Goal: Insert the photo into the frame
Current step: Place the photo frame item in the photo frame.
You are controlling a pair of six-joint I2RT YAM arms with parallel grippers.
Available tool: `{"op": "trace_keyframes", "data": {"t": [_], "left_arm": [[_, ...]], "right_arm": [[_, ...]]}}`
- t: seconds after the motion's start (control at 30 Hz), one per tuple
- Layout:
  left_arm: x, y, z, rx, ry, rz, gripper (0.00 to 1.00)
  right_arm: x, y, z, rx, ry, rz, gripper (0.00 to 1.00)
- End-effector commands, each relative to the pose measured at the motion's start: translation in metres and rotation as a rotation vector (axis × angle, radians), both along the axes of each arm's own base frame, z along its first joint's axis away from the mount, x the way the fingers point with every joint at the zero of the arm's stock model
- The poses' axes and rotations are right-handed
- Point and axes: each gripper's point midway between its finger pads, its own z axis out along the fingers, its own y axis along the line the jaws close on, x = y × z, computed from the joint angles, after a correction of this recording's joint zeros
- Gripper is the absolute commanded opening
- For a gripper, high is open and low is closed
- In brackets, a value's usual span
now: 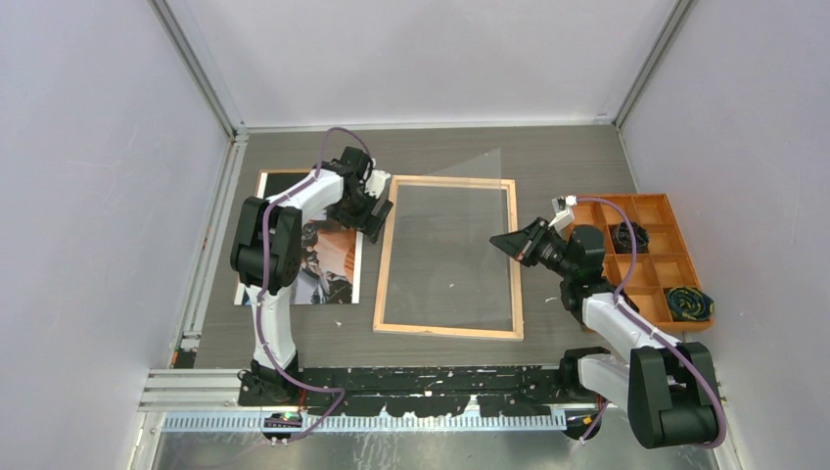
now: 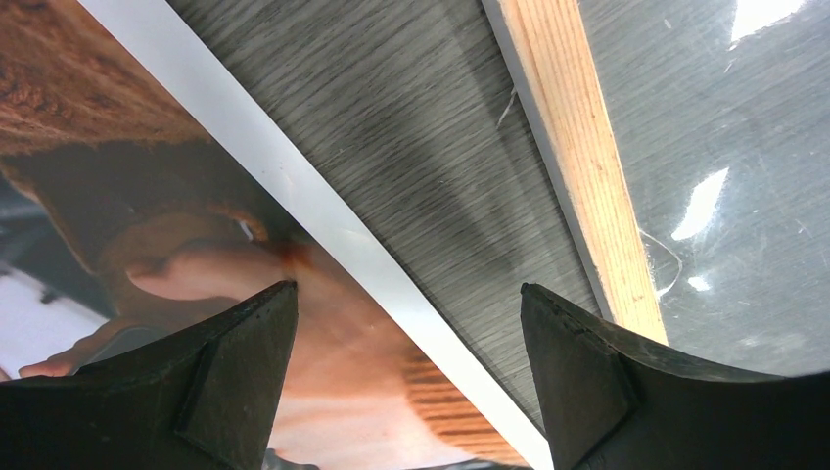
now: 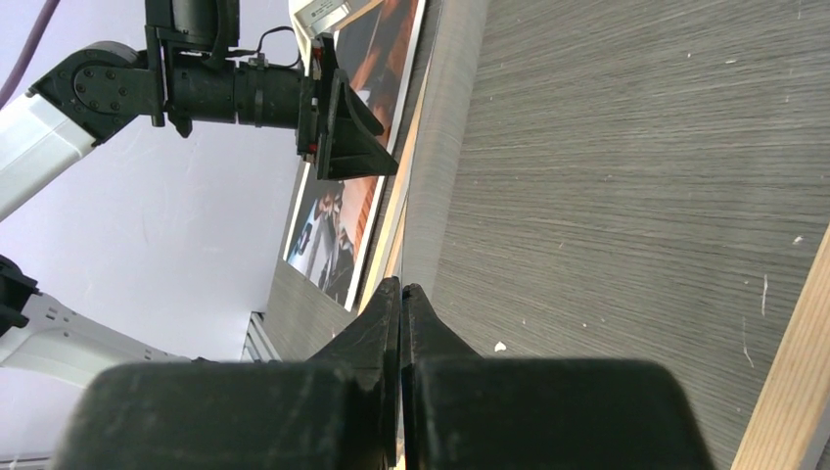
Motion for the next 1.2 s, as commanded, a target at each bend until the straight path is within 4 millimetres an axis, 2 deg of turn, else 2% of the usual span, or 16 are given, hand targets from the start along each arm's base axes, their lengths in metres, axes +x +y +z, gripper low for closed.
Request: {"op": "trace_keyframes", "data": {"t": [0.0, 0.5, 0.77, 0.87, 0.97, 1.03, 1.17], "left_arm": [[-0.015, -0.01, -0.03, -0.027, 0.092, -0.023, 0.86], [-0.016, -0.011, -0.028, -0.033, 0.089, -0.032, 0.86], [-0.017, -0.012, -0.025, -0.036, 0.085, -0.033, 0.86], [-0.016, -0.011, -0.026, -0.034, 0.084, -0.033, 0.86], [-0.016, -0.011, -0.027, -0.031, 0.084, -0.034, 0.86], [-0.016, -0.011, -0.028, -0.032, 0.085, -0.033, 0.86], [-0.016, -0.011, -0.029, -0.033, 0.085, -0.033, 0.86]], "right_arm": [[0.007, 0.001, 0.018, 0.017, -0.08, 0.0, 0.01], [0.015, 0.0, 0.004, 0.0, -0.049, -0.017, 0.01], [0.013, -0.003, -0.013, -0.053, -0.014, -0.01, 0.02], [0.013, -0.007, -0.021, -0.084, 0.01, -0.03, 0.12], [0.015, -0.012, -0.025, -0.114, 0.036, -0.056, 0.35], [0.017, -0.014, -0.026, -0.128, 0.047, -0.072, 0.46], [0.02, -0.017, -0.029, -0.157, 0.068, -0.08, 0.56]]}}
